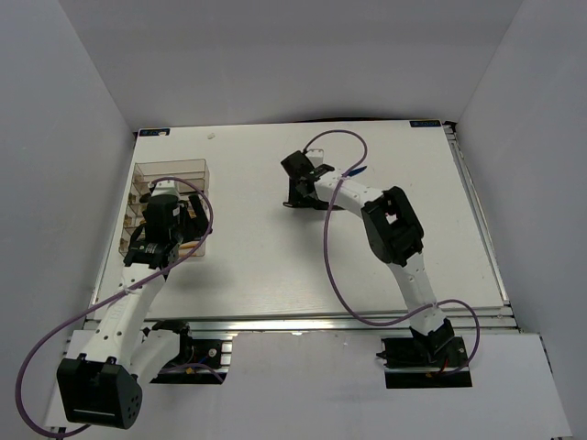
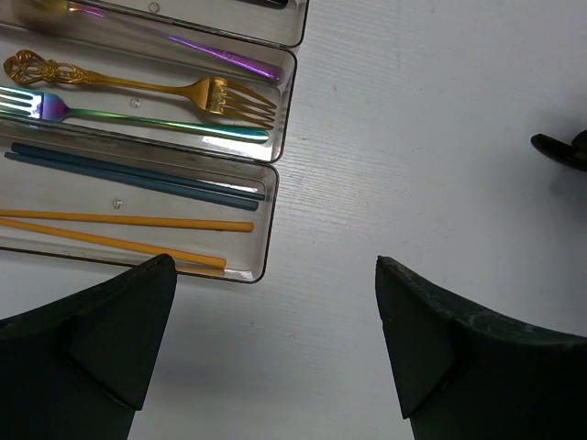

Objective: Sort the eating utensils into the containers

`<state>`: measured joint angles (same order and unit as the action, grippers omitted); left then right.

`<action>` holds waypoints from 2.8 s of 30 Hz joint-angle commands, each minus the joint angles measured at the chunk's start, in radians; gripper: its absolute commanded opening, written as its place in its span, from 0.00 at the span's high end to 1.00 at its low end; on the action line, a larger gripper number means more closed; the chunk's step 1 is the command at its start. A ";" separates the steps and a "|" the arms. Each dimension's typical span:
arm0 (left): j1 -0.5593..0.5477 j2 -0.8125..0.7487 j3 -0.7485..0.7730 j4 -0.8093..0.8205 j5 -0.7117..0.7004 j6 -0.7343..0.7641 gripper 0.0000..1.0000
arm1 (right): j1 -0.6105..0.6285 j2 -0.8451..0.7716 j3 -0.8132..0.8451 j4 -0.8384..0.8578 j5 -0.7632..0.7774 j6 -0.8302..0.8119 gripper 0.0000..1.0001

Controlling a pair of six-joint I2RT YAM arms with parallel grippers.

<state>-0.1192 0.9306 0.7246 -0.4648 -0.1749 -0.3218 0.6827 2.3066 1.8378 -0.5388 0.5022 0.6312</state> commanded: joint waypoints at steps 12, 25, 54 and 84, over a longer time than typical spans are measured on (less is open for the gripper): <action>0.000 -0.004 0.012 0.017 0.020 0.010 0.02 | 0.069 -0.232 -0.385 0.089 -0.200 -0.445 0.35; -0.005 -0.007 0.013 0.017 0.020 0.009 0.02 | 0.158 -0.512 -0.561 -0.024 0.121 0.286 0.11; -0.027 -0.021 0.010 0.015 0.008 0.007 0.02 | 0.124 -0.236 -0.563 0.003 -0.099 0.452 0.54; -0.027 -0.056 0.016 -0.006 -0.070 -0.013 0.02 | 0.103 -0.168 -0.678 -0.006 -0.152 0.314 1.00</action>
<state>-0.1406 0.8989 0.7246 -0.4675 -0.2260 -0.3283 0.7921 1.9862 1.2926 -0.4156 0.4736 0.9600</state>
